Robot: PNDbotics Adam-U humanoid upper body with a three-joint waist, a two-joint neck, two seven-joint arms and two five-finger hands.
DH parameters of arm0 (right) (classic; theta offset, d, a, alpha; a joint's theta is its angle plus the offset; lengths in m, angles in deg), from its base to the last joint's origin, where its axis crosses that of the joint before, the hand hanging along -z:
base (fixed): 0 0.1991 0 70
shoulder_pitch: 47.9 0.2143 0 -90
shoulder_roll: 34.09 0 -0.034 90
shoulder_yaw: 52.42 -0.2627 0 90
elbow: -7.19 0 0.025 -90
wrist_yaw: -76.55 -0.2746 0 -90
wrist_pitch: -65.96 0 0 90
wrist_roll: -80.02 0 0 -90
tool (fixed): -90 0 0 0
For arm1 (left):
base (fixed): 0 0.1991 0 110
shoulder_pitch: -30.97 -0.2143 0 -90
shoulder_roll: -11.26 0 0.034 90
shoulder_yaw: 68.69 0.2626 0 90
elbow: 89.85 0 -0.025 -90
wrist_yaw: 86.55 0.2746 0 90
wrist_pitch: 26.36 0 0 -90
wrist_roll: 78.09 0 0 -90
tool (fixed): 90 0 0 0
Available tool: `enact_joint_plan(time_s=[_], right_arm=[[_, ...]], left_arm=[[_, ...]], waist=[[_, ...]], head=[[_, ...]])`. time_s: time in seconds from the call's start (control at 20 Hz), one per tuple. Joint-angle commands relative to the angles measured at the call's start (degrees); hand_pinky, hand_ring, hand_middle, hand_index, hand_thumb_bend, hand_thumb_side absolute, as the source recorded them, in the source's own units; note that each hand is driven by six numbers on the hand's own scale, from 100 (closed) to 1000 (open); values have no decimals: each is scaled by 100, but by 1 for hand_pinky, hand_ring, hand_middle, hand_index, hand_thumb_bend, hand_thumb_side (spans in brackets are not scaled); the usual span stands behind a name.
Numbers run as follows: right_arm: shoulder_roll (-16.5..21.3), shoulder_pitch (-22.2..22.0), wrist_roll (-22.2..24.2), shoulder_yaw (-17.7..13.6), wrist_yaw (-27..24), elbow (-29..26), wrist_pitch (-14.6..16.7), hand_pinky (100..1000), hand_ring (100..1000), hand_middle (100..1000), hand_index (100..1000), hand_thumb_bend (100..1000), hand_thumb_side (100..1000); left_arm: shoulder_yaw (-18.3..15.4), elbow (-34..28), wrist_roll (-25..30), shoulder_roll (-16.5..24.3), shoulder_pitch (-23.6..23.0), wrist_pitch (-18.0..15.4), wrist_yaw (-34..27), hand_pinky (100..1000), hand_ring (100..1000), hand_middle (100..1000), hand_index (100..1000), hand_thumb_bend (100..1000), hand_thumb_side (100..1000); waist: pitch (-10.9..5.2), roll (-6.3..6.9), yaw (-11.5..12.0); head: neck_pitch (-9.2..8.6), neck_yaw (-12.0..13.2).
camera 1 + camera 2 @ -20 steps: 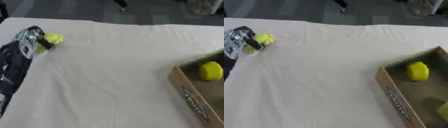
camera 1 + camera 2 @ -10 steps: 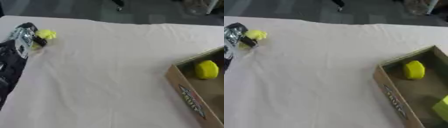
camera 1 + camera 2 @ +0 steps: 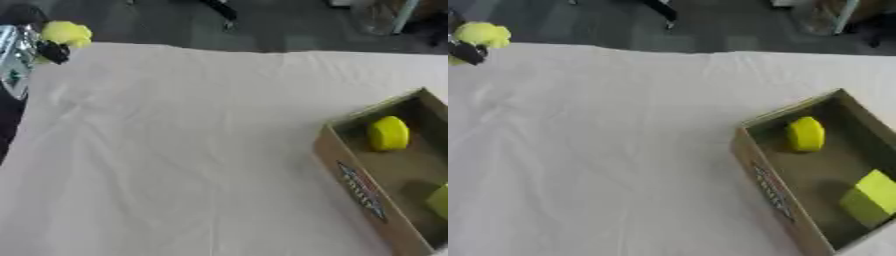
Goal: Pick up the objects with one hand, pass them to the other hand, and then place them into the box on the other side of the table.
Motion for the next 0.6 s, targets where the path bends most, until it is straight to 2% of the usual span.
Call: enact_joint_plan(time_s=[0.05, 0.1, 0.2, 0.35, 0.6], right_arm=[[463, 348, 205, 69, -83, -105, 5, 980, 950, 821, 980, 100, 149], [526, 498, 277, 122, -94, -105, -18, 978, 948, 822, 972, 100, 100], [629, 819, 443, 250, -94, -105, -121, 973, 950, 829, 965, 100, 100], [701, 1364, 900, 530, 61, -105, -442, 966, 955, 841, 964, 100, 100], [515, 2004, 1650, 952, 515, -105, -1027, 962, 963, 856, 965, 100, 100]], left_arm=[[185, -830, -148, 203, -106, -274, -540, 524, 544, 496, 510, 128, 100], [245, -1124, -230, 189, -231, -317, -794, 509, 529, 487, 510, 112, 100], [380, -1732, -435, 146, -517, -359, -1289, 498, 515, 474, 506, 100, 100], [605, -2588, -803, -81, -1026, -391, -1859, 486, 501, 461, 501, 100, 100], [690, -3402, -1710, -686, -1653, -372, -2246, 470, 483, 448, 498, 100, 100]], waist=[[-203, 10, 34], [-224, 9, 51], [-257, 5, 78], [-305, -23, 120], [-334, -116, 152]], head=[[52, -105], [65, -143], [88, -214], [114, -312], [122, -376]])
